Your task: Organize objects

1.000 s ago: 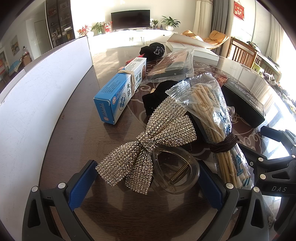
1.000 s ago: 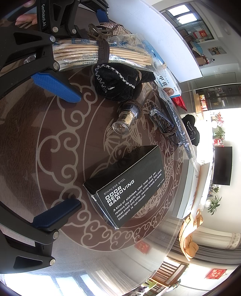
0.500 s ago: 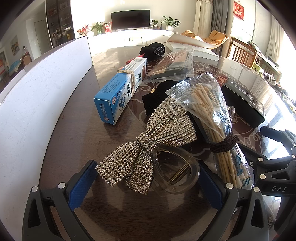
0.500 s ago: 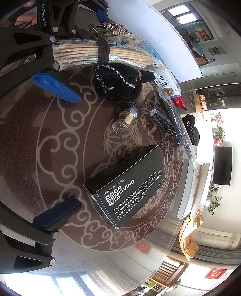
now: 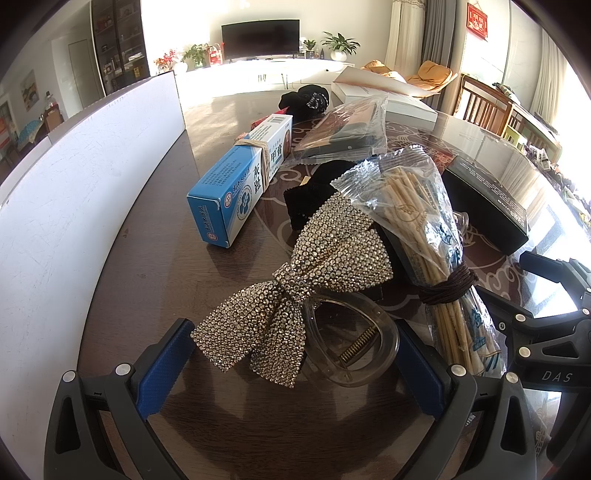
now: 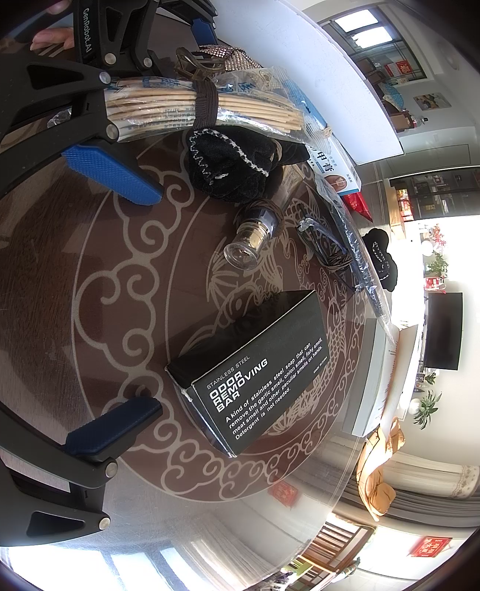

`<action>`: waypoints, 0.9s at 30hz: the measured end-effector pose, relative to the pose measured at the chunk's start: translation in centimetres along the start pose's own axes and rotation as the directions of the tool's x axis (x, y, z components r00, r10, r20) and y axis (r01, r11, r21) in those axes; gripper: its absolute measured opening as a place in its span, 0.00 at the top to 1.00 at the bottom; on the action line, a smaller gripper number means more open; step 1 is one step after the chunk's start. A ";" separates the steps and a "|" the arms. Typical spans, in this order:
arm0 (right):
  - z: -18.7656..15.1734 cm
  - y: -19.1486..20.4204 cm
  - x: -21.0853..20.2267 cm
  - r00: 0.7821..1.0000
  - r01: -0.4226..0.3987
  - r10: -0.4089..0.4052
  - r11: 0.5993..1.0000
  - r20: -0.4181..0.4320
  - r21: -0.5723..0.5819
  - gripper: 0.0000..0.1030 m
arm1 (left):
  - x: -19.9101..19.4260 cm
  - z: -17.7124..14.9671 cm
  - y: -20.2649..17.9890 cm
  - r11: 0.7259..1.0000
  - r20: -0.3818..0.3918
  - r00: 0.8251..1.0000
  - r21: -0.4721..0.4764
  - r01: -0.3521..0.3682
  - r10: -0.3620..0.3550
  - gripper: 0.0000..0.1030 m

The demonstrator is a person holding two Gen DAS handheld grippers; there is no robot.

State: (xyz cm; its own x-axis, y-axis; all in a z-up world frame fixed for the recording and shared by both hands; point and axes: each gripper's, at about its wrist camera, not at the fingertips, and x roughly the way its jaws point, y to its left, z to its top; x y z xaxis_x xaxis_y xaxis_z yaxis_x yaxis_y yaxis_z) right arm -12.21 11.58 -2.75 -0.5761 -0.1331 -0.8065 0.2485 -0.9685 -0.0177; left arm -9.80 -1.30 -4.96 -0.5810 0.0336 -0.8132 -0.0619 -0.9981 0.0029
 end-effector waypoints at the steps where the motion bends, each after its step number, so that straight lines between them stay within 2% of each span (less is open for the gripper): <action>1: 0.0 0.0 -0.1 1.000 0.000 0.000 1.000 0.000 0.000 0.00 | 0.0 0.0 0.0 1.000 0.000 1.000 0.000 0.000 0.000 0.00; 27: 0.0 0.0 0.0 1.000 0.000 0.000 1.000 0.000 0.000 0.00 | 0.0 0.0 0.0 1.000 0.000 1.000 -0.003 -0.001 0.001 0.00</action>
State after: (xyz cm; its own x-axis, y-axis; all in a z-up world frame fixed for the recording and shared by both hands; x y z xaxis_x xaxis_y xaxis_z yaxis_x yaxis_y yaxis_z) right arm -12.18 11.59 -2.73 -0.5759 -0.1330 -0.8066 0.2483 -0.9685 -0.0176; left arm -9.80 -1.31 -4.98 -0.5809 0.0322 -0.8133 -0.0588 -0.9983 0.0025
